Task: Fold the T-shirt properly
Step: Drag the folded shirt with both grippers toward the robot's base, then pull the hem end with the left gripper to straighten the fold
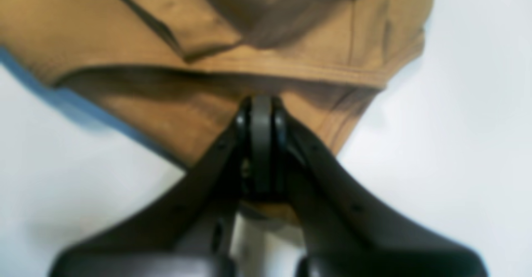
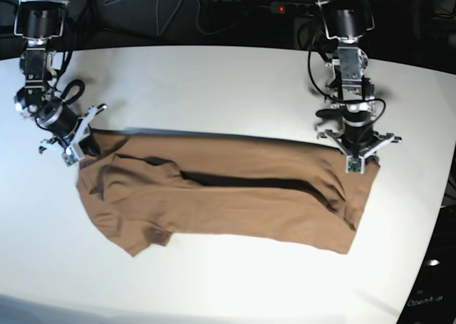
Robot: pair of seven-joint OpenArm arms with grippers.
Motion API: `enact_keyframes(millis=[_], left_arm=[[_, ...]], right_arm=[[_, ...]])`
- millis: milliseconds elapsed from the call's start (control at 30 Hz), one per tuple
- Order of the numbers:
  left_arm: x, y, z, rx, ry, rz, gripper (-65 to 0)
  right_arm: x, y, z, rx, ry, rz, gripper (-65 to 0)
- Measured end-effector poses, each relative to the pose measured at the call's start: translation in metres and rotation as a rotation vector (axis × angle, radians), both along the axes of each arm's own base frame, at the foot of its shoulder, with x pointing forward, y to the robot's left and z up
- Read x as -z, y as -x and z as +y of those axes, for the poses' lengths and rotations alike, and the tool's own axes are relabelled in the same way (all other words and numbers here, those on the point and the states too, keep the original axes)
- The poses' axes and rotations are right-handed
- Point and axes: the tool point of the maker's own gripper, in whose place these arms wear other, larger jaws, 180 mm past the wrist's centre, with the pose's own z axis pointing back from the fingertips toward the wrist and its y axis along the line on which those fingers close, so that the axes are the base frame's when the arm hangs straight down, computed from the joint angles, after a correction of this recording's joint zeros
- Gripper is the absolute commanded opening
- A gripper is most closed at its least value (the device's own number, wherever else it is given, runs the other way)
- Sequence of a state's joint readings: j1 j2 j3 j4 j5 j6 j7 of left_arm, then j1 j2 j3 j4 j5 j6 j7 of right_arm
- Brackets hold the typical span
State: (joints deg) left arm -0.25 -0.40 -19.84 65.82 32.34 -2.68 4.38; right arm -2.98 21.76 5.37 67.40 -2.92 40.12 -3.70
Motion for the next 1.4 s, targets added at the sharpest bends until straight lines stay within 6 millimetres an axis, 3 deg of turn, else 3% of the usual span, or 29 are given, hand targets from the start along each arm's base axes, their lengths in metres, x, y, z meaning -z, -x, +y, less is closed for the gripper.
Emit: enact_keyframes(millis=[200,333,500,833,1067,1233,1400], left_arm=[[0.003,0.018,-0.009,-0.002,0.007,-0.002,-62.4],[0.007,0.028,-0.015,-0.001,0.014,-0.011,-62.4],[0.010,0.042,-0.017,0.013,0.010,-0.018,-62.4],[0.008,0.099,-0.020,-0.021,-0.003,0.019,-62.4],[0.000,0.127,-0.024,-0.066,0.066,0.047,-62.4],[-0.009,0.114,-0.051,0.013,0.218,0.060,-62.4],[-0.036,0.067,-0.066,0.044,0.262,-0.047,-62.4]], right_arm=[[0.002,0.016,-0.011,0.023,-0.005,-0.001,-64.9],[0.002,0.035,-0.030,0.077,-0.024,-0.014,-64.9],[0.001,0.044,-0.048,0.128,-0.017,-0.010,-64.9],[-0.003,0.068,-0.096,0.271,0.029,-0.002,-64.9],[-0.002,0.080,-0.097,0.282,0.025,-0.020,-64.9],[-0.002,0.083,-0.097,0.280,0.023,-0.021,-64.9],[-0.002,0.083,-0.097,0.281,0.025,-0.022,-64.9]])
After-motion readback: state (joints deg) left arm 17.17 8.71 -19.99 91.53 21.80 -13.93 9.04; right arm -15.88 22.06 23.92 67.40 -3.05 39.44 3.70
